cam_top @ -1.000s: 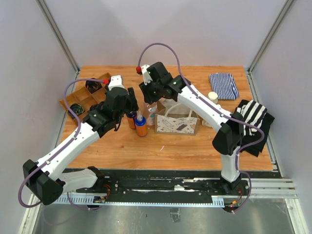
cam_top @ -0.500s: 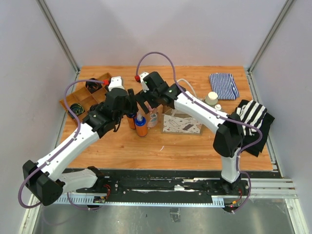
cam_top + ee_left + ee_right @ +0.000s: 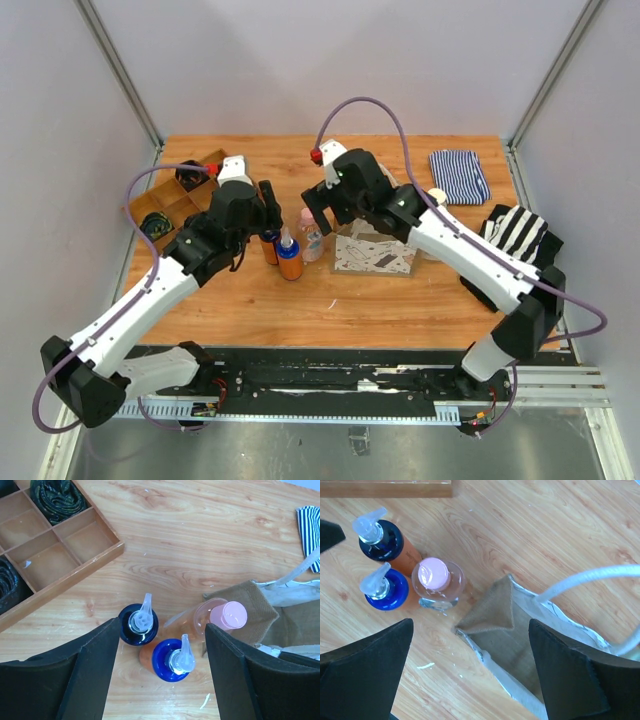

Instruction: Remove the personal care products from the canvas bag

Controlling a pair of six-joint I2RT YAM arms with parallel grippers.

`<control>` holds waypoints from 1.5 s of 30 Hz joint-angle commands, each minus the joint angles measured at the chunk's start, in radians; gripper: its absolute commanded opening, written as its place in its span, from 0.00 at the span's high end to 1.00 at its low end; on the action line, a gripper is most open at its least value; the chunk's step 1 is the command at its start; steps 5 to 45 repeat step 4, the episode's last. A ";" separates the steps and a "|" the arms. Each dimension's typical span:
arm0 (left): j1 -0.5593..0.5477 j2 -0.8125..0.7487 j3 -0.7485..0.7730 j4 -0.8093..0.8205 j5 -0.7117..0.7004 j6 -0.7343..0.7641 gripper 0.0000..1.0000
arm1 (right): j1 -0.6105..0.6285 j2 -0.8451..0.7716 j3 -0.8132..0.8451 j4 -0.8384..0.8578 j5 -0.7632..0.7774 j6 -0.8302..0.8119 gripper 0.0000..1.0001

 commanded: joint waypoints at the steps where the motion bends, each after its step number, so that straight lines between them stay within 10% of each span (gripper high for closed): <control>1: 0.000 0.007 -0.003 0.051 0.020 -0.007 0.27 | 0.011 -0.067 -0.084 0.030 0.069 -0.004 0.01; 45: -0.001 0.029 0.032 0.042 0.029 0.026 0.27 | 0.011 -0.104 -0.101 0.041 0.118 -0.002 0.02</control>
